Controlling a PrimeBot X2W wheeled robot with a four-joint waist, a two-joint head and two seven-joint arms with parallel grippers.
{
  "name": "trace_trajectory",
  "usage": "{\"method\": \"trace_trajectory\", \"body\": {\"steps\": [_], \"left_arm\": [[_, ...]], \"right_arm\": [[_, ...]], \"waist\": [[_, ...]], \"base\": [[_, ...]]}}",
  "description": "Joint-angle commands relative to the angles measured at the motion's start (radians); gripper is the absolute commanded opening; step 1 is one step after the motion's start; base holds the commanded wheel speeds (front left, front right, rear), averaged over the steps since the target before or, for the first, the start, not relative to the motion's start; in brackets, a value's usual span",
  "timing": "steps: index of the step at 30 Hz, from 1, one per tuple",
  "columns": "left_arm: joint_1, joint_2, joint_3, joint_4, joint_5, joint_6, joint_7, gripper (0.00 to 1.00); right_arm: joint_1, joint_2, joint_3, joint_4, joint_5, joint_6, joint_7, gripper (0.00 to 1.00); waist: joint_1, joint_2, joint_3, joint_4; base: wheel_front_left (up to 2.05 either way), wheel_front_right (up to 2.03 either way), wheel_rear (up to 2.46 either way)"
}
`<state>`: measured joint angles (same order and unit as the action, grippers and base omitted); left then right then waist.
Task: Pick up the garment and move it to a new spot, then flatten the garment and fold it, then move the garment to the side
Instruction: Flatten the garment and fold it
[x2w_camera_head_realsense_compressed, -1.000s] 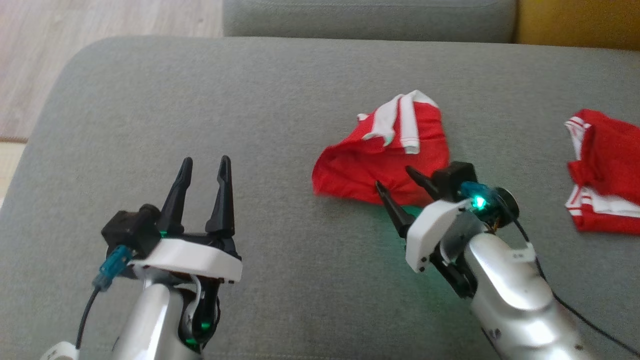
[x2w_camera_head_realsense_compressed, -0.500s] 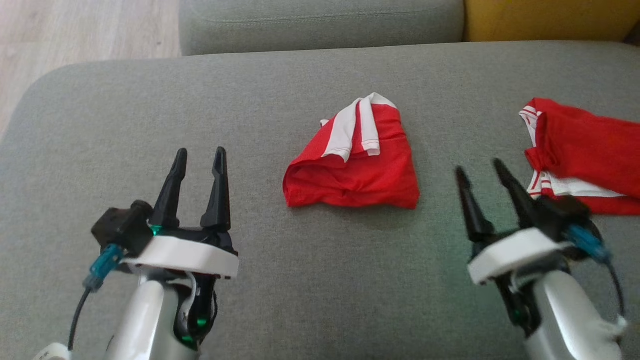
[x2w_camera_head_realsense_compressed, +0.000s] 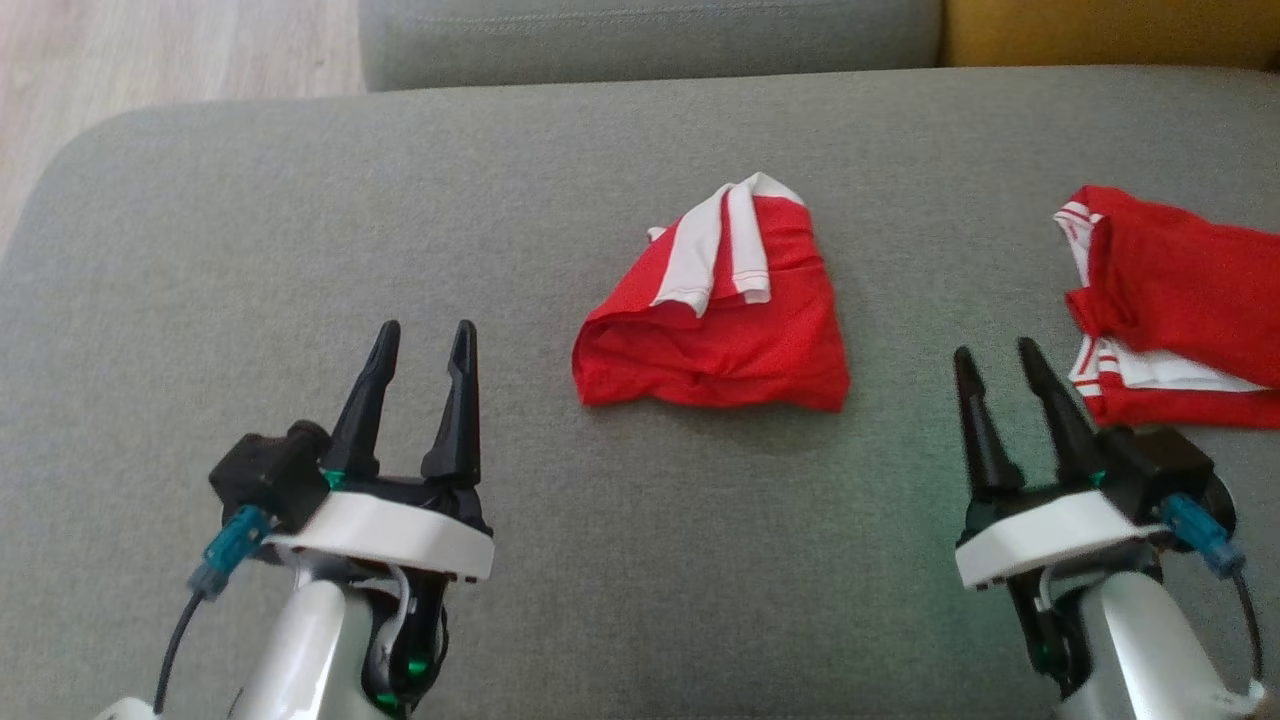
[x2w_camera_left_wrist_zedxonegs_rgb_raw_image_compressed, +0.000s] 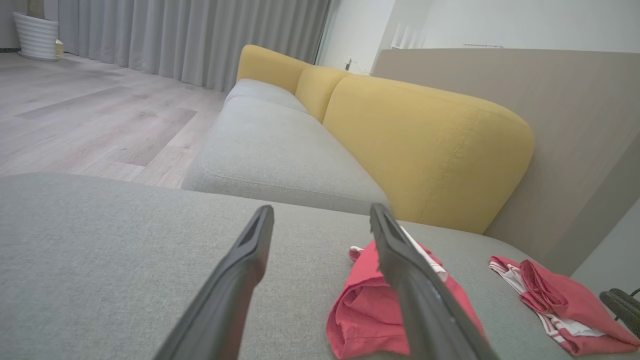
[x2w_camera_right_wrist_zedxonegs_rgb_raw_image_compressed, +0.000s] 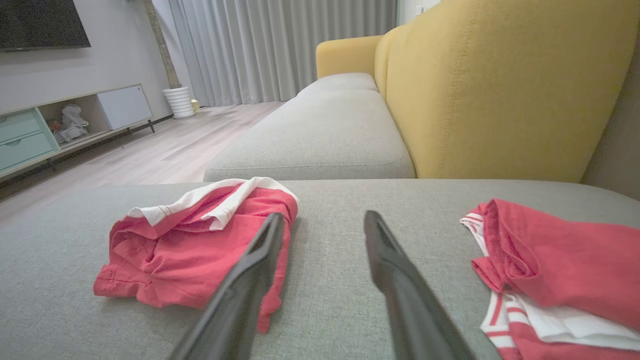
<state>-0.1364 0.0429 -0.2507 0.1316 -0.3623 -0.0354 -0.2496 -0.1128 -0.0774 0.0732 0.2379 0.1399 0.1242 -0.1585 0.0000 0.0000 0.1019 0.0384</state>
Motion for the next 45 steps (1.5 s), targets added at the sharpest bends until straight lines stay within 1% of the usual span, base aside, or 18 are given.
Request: {"method": "trace_trajectory", "body": {"steps": [1, 5, 9, 16, 19, 21, 26, 32, 40, 45], "left_arm": [[-0.046, 0.007, 0.022, -0.030, 0.002, -0.001, -0.012, 1.00], [-0.058, 0.007, 0.010, -0.023, -0.001, -0.001, -0.012, 1.00], [-0.070, 0.007, -0.002, -0.018, -0.010, 0.004, -0.012, 1.00], [-0.087, 0.007, -0.015, -0.015, -0.018, 0.009, -0.012, 1.00], [-0.092, 0.007, -0.020, -0.015, -0.023, 0.011, -0.012, 1.00], [-0.098, 0.007, -0.027, -0.015, -0.029, 0.014, -0.012, 1.00], [-0.102, 0.007, -0.039, -0.015, -0.038, 0.020, -0.012, 1.00], [-0.103, 0.007, -0.047, -0.012, -0.045, 0.025, -0.012, 1.00], [-0.114, 0.007, -0.064, -0.016, -0.063, 0.030, -0.012, 1.00], [-0.118, 0.007, -0.074, -0.021, -0.074, 0.036, -0.012, 1.00]], "right_arm": [[-0.050, -0.007, 0.026, -0.043, -0.010, 0.007, -0.008, 0.00], [-0.096, -0.025, 0.042, -0.030, -0.009, 0.007, -0.001, 0.00], [-0.150, -0.046, 0.072, 0.015, -0.011, 0.007, 0.012, 0.00], [-0.256, -0.081, 0.133, 0.150, -0.007, 0.007, 0.020, 0.00], [-0.294, -0.097, 0.161, 0.222, -0.011, 0.007, 0.028, 0.00], [-0.327, -0.108, 0.183, 0.292, -0.010, 0.007, 0.029, 0.00], [-0.386, -0.113, 0.222, 0.382, -0.004, 0.007, 0.017, 0.00], [-0.468, -0.104, 0.282, 0.420, 0.017, 0.007, -0.001, 0.00], [-0.595, -0.116, 0.383, 0.476, 0.045, 0.007, 0.032, 0.00], [-0.652, -0.124, 0.411, 0.533, 0.068, 0.007, 0.046, 0.00]], "waist": [[0.0000, 0.0000, 0.012, 0.014], [0.0000, 0.0000, 0.038, 0.048], [0.0000, 0.0000, 0.067, 0.089], [0.0000, 0.0000, 0.108, 0.158], [0.0000, 0.0000, 0.120, 0.182], [0.0000, 0.0000, 0.131, 0.204], [0.0000, 0.0000, 0.142, 0.230], [0.0000, 0.0000, 0.144, 0.249], [0.0000, 0.0000, 0.159, 0.281], [0.0000, 0.0000, 0.174, 0.297]], "base": [[0.00, 0.00, 0.00], [0.00, 0.00, 0.00], [0.00, 0.00, 0.00], [0.00, 0.00, 0.00], [0.00, 0.00, 0.00], [0.00, 0.00, 0.00], [0.00, 0.00, 0.00], [0.00, 0.00, 0.00], [0.00, 0.00, 0.00], [0.00, 0.00, 0.00]]}}
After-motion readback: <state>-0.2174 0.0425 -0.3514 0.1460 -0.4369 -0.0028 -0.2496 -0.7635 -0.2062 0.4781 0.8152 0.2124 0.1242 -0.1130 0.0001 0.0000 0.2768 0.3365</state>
